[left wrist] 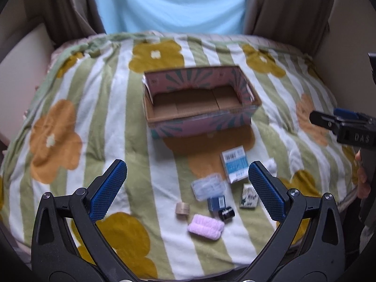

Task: Organize objects
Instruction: 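Grasp the pink fluffy hair band with left tool while right tool grasps the white sock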

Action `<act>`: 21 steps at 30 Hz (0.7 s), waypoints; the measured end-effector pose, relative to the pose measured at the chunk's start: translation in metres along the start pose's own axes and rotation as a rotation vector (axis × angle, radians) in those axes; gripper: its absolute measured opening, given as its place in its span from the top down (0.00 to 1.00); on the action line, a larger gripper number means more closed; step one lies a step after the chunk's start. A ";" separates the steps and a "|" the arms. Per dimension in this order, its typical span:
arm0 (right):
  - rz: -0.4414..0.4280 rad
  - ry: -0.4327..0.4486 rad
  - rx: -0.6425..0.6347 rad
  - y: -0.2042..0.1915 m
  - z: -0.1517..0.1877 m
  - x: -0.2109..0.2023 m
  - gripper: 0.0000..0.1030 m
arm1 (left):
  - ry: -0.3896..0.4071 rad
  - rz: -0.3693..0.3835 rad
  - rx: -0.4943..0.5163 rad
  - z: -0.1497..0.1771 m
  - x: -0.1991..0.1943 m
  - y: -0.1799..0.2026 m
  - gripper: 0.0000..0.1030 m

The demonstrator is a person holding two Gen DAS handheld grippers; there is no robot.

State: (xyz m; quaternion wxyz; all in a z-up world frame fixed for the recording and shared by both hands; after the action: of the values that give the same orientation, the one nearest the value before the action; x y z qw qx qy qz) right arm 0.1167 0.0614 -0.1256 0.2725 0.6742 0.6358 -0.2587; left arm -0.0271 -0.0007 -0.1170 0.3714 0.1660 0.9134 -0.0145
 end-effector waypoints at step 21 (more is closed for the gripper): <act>0.098 -0.172 0.051 0.030 0.154 0.140 0.01 | -0.265 0.135 0.069 0.239 0.120 0.043 0.05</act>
State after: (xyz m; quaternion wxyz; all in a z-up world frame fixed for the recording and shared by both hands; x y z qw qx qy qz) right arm 0.1543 0.0534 -0.3320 0.3211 0.6865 0.5697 -0.3180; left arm 0.0672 0.0397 -0.3681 0.4831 0.2365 0.8419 -0.0427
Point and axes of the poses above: each gripper's, at about its wrist camera, not at the fingertips, and x roughly the way its jaws point, y to its right, z to its underside, the point moved 7 cm from there along x, roughly the way its jaws point, and after that the axes turned 14 degrees about y, right-handed, at the moved point
